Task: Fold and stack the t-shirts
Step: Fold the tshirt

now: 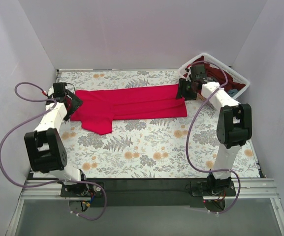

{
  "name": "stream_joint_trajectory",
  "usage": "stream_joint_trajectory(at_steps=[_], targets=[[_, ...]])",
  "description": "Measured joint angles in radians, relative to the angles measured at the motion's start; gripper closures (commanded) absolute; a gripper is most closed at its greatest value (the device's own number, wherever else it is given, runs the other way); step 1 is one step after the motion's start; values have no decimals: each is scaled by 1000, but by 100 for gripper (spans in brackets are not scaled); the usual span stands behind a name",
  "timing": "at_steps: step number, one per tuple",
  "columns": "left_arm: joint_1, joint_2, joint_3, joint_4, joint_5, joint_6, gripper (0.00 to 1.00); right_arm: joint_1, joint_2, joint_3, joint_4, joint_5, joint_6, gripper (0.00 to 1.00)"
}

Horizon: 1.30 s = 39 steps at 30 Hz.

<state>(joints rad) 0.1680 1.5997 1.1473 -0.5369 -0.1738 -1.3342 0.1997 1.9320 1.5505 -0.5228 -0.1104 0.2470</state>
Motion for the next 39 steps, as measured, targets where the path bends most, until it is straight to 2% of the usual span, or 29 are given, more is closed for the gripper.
stream_joint_trajectory(at_steps=[4, 7, 12, 17, 23, 26, 29, 30, 31, 35, 39], targets=[[-18, -165, -126, -4, 20, 12, 24, 60, -112, -79, 48, -72, -5, 39], [-37, -222, -217, -16, 51, 10, 27, 126, -146, -124, 73, -112, -9, 39], [-96, -252, -326, -46, 99, -28, 35, 213, -157, -207, 98, -164, -13, 39], [-180, -248, -382, -23, 132, -105, 45, 230, -162, -272, 105, -193, -13, 39], [-226, -193, -391, 45, 148, -179, 52, 228, -206, -312, 109, -203, -20, 39], [-229, -145, -391, 68, 148, -200, 65, 228, -232, -327, 113, -203, -24, 39], [-230, -114, -389, 80, 148, -215, 83, 227, -246, -340, 115, -203, -29, 39], [-230, -111, -389, 84, 148, -218, 89, 227, -246, -343, 116, -202, -31, 39], [-230, -109, -389, 87, 148, -219, 100, 227, -246, -345, 117, -200, -34, 39], [-231, -100, -362, 75, 143, -213, 100, 226, -246, -356, 117, -192, -39, 39], [-234, -67, -239, 53, 126, -194, 100, 222, -247, -356, 117, -183, -43, 39]])
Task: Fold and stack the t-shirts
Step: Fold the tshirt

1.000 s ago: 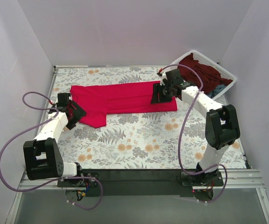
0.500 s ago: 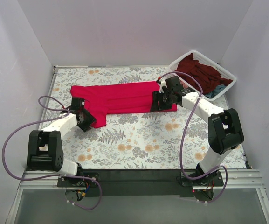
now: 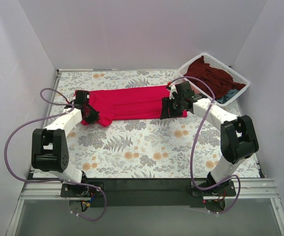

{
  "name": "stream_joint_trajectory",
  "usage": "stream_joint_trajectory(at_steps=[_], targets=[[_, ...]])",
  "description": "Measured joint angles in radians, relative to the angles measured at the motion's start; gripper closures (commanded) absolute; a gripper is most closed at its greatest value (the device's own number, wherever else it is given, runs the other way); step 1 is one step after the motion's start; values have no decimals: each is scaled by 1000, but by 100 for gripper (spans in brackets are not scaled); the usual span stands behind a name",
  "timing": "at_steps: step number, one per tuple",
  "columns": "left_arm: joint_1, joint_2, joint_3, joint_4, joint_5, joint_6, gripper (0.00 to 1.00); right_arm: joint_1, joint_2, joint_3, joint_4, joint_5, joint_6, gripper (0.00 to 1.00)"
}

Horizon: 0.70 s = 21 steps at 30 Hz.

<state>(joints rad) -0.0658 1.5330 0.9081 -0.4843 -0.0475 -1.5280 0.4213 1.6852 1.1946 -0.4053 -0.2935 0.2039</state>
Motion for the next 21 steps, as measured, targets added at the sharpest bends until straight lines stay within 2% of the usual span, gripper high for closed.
stream_joint_trajectory(at_steps=[7, 13, 21], targets=[[0, 195, 310, 0, -30, 52, 100, -24, -12, 0, -2, 10, -21, 39], [0, 390, 502, -3, -45, 121, 100, -42, -34, -15, -7, 19, -35, 39], [0, 526, 643, 16, -49, 183, 100, -55, -35, -16, -10, 37, -47, 39]])
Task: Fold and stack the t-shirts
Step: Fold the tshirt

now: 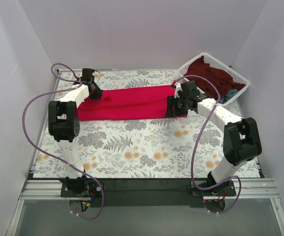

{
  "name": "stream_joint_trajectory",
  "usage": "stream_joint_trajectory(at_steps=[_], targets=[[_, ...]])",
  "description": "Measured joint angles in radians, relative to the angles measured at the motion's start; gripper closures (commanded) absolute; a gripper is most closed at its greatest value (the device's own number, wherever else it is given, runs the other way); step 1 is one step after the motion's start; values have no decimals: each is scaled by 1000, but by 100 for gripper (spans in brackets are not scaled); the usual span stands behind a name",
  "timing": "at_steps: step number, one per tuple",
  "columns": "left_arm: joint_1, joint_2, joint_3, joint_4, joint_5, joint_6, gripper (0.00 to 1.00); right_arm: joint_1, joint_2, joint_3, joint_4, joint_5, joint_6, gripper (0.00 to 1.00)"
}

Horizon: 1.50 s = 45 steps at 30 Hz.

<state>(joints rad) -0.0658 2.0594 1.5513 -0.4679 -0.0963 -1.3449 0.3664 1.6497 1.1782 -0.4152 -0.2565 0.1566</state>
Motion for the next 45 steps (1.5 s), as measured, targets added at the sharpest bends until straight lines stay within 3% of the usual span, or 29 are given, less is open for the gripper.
stream_joint_trajectory(at_steps=[11, 14, 15, 17, 22, 23, 28, 32, 35, 41, 45], targets=[[0, 53, 63, 89, 8, 46, 99, -10, 0, 0, 0, 15, -4, 38], [0, 64, 68, 102, 8, 58, 82, -12, 1, 0, 0, 19, -4, 38], [-1, 68, 68, 103, 8, 63, 69, -13, 2, 0, 0, 21, -4, 37], [-1, 71, 68, 109, 7, 74, 61, -14, 5, 0, 0, 24, -4, 37], [-2, 72, 70, 113, -2, 100, 26, -21, 18, 1, -1, 45, -4, 37], [-2, 70, 70, 114, -6, 105, 24, -24, 22, 4, -2, 50, -4, 37], [-2, -24, -14, 117, -54, 100, 26, -44, 52, 40, -3, 76, -4, 39], [6, -195, -161, 112, -114, 78, 46, -65, 95, 92, -2, 93, 0, 49], [42, -282, -250, 121, -133, 53, 53, -77, 138, 123, 8, 97, 8, 55], [156, -256, -341, 132, -152, 31, 62, -100, 220, 126, 34, 98, 31, 60], [168, -234, -383, 130, -163, 18, 66, -124, 277, 125, 55, 99, 48, 60]])
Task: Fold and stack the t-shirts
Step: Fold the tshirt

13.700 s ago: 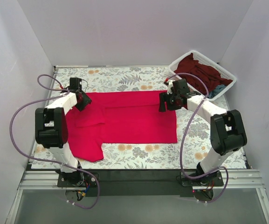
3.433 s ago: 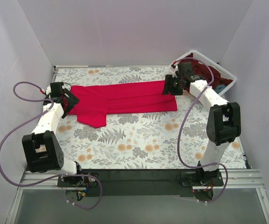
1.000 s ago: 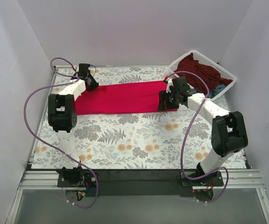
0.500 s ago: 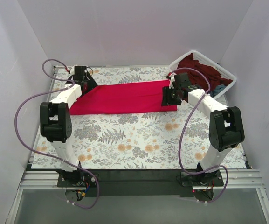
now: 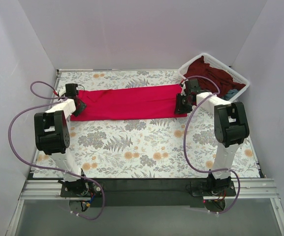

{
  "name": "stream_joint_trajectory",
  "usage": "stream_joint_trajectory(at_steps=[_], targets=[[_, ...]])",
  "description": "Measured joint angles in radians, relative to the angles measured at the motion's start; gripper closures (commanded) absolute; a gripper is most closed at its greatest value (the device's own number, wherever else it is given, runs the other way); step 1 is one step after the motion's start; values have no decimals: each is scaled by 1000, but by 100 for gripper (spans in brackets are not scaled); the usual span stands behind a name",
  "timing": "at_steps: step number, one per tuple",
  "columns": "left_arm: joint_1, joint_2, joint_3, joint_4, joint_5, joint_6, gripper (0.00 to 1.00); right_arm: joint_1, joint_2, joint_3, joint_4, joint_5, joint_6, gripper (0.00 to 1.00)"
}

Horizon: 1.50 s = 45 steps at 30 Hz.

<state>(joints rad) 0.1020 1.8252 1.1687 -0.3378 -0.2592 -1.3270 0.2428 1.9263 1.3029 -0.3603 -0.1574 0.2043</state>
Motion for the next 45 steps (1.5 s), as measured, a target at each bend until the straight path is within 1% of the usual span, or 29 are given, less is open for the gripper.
stream_joint_trajectory(at_steps=[4, 5, 9, 14, 17, 20, 21, 22, 24, 25, 27, 28, 31, 34, 38, 39, 42, 45], targets=[[8, 0, -52, -15, -8, -26, 69, -22, 10, -28, 32, -3, 16, 60], [15, -2, -70, -13, -11, -40, 71, -27, 5, -39, 46, -6, 23, 60], [57, -47, -130, 2, -10, -70, 73, -34, -26, -94, 88, -8, 40, 60], [105, -123, -213, -11, -15, -86, 73, -35, -102, -195, 93, -19, 63, 60], [119, -171, -257, -34, -18, -86, 69, -36, -174, -280, 79, -30, 68, 60], [124, -209, -286, -71, -23, -82, 61, -36, -239, -340, 29, -32, 62, 59], [125, -217, -290, -87, -23, -80, 57, -36, -254, -350, 4, -30, 57, 58], [125, -224, -290, -106, -23, -76, 47, -36, -263, -352, -18, -27, 53, 58], [125, -234, -281, -140, -22, -65, 39, -36, -275, -351, -65, -16, 35, 56], [124, -237, -269, -159, -21, -63, 33, -36, -279, -348, -85, -13, 26, 54], [113, -238, -220, -191, -14, -59, 29, -32, -284, -323, -126, -8, 8, 47], [105, -239, -190, -195, -7, -59, 28, -30, -286, -304, -139, -7, 1, 46], [52, -240, -92, -196, 36, -74, 28, -19, -291, -237, -155, -12, -22, 45], [-26, -239, -29, -175, 84, -96, 35, -2, -300, -179, -145, -27, -33, 45], [-98, -207, 12, -148, 137, -111, 53, 29, -306, -166, -124, -50, -45, 45], [-101, -193, 17, -140, 145, -110, 60, 35, -306, -166, -124, -55, -47, 45], [-97, -139, 18, -109, 156, -108, 61, 49, -306, -168, -120, -72, -50, 45], [-92, -90, 18, -91, 159, -103, 59, 52, -306, -174, -112, -86, -50, 45]])
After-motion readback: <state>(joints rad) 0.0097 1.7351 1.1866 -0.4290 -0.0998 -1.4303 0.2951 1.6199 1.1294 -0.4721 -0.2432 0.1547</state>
